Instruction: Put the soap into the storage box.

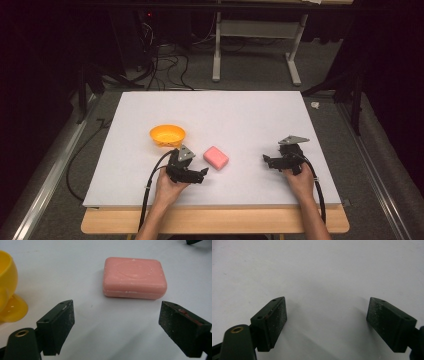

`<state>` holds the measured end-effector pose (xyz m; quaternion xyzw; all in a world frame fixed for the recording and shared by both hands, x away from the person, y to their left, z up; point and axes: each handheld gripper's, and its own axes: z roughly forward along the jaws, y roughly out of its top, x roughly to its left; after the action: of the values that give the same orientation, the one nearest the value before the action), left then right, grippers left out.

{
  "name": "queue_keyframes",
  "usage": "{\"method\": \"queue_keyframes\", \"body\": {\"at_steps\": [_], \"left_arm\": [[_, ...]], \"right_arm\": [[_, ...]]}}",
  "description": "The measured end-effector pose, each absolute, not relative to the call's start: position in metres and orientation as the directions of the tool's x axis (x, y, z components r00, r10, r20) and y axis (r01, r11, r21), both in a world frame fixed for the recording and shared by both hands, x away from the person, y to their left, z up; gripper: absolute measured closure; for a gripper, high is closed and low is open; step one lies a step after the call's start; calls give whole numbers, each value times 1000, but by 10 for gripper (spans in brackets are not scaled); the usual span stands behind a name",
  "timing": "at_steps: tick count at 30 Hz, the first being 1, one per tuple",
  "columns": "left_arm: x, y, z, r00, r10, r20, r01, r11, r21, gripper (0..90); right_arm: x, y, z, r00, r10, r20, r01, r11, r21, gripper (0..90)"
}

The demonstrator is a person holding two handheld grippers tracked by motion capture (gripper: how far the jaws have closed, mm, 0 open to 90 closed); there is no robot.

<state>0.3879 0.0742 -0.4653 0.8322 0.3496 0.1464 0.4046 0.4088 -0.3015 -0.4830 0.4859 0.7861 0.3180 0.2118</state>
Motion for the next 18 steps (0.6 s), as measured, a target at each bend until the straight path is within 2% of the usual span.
{"method": "queue_keyframes", "body": {"at_steps": [18], "left_arm": [[393, 48, -451, 712, 701, -52, 460, -409, 788, 69]], "right_arm": [[409, -302, -483, -439, 898, -26, 628, 327, 706, 173]]}}
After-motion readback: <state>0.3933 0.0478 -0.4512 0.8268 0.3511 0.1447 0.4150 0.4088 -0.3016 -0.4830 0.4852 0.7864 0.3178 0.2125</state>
